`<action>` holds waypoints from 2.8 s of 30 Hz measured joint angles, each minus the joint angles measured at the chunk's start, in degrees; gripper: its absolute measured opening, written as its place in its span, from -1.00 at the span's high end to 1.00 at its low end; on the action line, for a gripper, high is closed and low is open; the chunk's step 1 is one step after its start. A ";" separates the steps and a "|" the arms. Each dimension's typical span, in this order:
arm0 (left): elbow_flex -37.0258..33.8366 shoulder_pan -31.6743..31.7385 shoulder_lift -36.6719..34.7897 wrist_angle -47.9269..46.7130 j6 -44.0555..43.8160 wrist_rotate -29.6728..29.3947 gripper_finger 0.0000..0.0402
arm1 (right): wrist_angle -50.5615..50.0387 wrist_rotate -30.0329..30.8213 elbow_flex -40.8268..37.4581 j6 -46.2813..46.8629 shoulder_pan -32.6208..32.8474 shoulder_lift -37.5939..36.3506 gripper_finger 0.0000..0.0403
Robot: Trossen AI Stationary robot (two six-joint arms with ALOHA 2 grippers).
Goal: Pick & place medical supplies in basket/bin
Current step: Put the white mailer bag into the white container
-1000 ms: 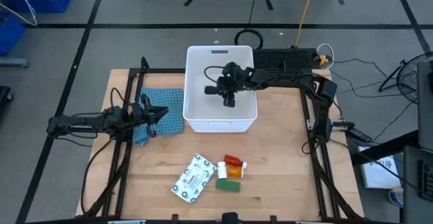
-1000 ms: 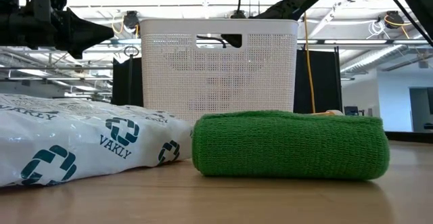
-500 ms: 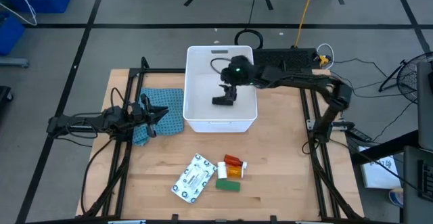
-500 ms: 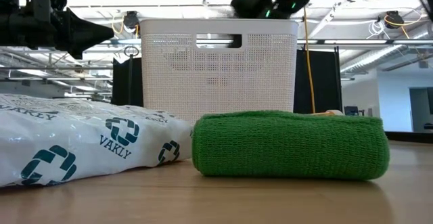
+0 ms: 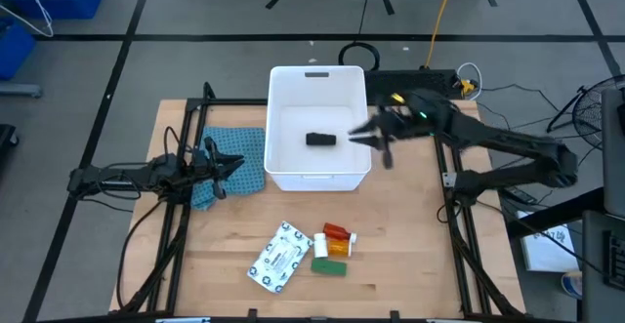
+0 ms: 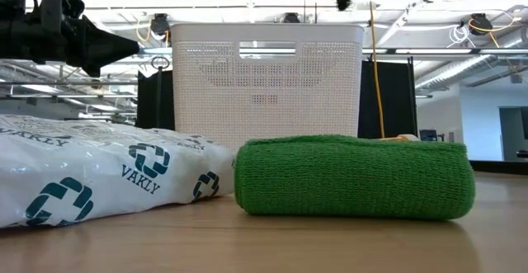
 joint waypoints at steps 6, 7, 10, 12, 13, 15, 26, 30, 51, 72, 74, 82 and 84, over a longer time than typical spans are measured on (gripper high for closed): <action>0.02 0.00 0.01 -0.06 -1.94 -0.01 0.69 | 10.93 -0.27 -17.69 5.38 2.99 -13.51 0.95; 0.02 0.00 0.00 -0.14 -2.46 -0.01 0.69 | 11.70 -0.48 -20.00 6.03 3.28 -15.21 0.94; 0.01 0.00 0.01 -0.36 -3.67 -0.02 0.69 | 14.19 -1.29 -26.90 6.52 3.95 -19.84 0.98; 0.00 0.00 0.02 -0.52 -3.68 0.07 0.69 | 15.97 -2.29 -31.14 6.19 3.96 -22.64 0.99; 0.02 0.00 0.02 -0.52 -3.70 0.17 0.69 | 17.37 -2.38 -33.29 6.61 3.85 -23.97 0.99; 0.01 -0.01 0.00 -0.52 -3.71 0.22 0.69 | 21.43 -2.24 -36.92 8.60 3.41 -26.05 0.99; 0.00 0.00 0.02 -2.73 -3.65 0.26 0.69 | 39.71 1.19 -50.63 8.64 9.82 -29.76 1.00; 0.00 -0.02 0.00 -4.63 -3.51 0.28 0.69 | 46.86 2.84 -55.30 9.86 8.59 -32.69 1.00; 11.77 -3.90 7.06 -8.79 -12.80 16.55 0.85 | 43.61 0.83 -56.77 9.49 4.27 -34.38 1.00; 66.97 -40.56 72.38 -51.60 -18.39 -23.91 0.86 | 43.88 0.98 -56.86 6.21 4.29 -34.38 1.00; 69.19 -41.98 76.04 -54.37 -20.73 -23.63 0.81 | 43.88 0.98 -56.86 6.08 4.29 -34.38 1.00; 71.21 -44.22 86.95 -59.25 -26.12 -17.36 0.30 | 43.88 0.98 -56.86 6.05 4.29 -34.38 1.00; 71.21 -44.51 89.01 -59.23 -25.88 -14.79 0.12 | 43.88 0.98 -56.86 6.05 4.29 -34.36 1.00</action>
